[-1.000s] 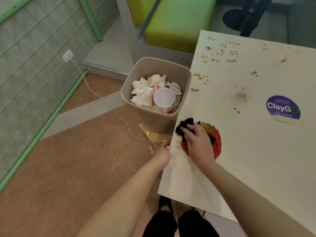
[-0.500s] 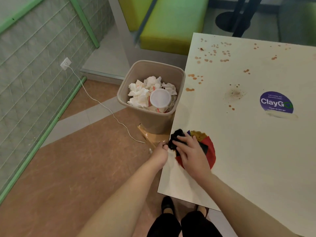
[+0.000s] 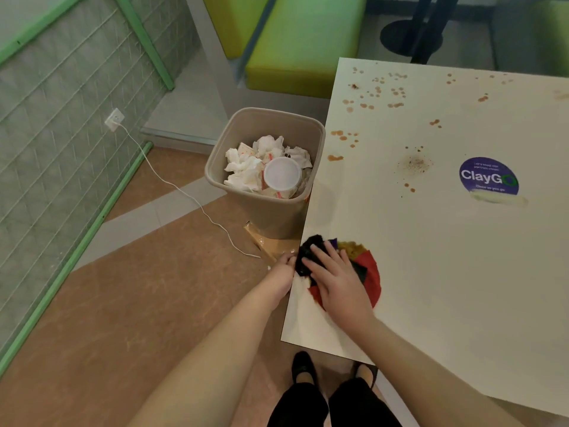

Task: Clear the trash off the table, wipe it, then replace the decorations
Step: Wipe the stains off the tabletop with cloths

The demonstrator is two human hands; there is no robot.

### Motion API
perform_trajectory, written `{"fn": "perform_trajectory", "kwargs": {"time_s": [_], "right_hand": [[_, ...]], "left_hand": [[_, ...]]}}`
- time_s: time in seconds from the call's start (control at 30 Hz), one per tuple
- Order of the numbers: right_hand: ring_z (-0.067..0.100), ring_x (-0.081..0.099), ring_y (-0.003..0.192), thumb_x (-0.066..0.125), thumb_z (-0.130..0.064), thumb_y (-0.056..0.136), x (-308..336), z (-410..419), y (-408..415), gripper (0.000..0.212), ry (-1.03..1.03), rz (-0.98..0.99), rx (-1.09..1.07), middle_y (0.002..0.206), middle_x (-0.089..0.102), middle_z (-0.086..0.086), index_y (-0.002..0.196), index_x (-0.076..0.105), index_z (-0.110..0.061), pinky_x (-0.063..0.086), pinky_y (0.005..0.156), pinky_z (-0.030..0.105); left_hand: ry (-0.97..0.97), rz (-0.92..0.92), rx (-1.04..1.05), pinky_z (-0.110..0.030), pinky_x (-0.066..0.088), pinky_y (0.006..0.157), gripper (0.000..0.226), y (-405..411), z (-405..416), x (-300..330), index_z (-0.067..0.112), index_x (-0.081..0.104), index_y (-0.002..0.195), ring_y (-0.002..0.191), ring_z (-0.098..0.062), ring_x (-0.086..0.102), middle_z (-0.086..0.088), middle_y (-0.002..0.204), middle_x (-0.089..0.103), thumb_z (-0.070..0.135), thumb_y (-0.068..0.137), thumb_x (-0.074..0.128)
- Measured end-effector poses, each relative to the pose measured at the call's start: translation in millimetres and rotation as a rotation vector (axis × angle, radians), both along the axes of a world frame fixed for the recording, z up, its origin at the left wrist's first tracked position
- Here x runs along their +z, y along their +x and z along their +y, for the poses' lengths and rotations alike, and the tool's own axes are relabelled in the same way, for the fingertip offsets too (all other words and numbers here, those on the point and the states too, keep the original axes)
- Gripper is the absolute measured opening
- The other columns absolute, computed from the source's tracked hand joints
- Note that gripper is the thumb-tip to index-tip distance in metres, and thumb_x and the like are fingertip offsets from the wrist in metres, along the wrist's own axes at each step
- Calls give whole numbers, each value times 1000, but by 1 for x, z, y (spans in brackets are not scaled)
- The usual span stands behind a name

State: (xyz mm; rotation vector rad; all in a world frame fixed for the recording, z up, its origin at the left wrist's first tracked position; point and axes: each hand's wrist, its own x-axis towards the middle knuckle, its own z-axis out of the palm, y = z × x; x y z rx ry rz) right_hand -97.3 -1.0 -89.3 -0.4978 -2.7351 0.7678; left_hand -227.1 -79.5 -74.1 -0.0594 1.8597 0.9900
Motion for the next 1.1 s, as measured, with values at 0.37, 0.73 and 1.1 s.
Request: {"fn": "perform_trajectory", "kwargs": {"time_s": [0.37, 0.73, 1.1], "right_hand": [[25, 23, 148, 53, -14, 98, 1, 17, -20, 37, -37, -32, -115, 150, 45, 0, 133, 61, -23, 15, 121, 49], [26, 20, 149, 49, -15, 101, -2, 80, 5, 37, -75, -76, -400, 153, 42, -1, 136, 57, -24, 14, 122, 49], [19, 37, 138, 58, -28, 96, 7, 132, 60, 20, -35, -68, -388, 143, 51, -17, 114, 65, -31, 39, 108, 39]], "left_hand": [[-48, 306, -119, -30, 40, 87, 36, 15, -3, -1, 14, 49, 135, 113, -30, 54, -14, 127, 59, 24, 107, 30], [-249, 878, -360, -37, 43, 97, 58, 24, 19, 30, 30, 42, 143, 121, -22, 46, 0, 135, 44, 4, 91, 42], [-276, 1125, -600, -32, 27, 107, 48, 29, 112, 26, 28, 38, 145, 129, -18, 35, 2, 140, 41, 39, 99, 48]]}}
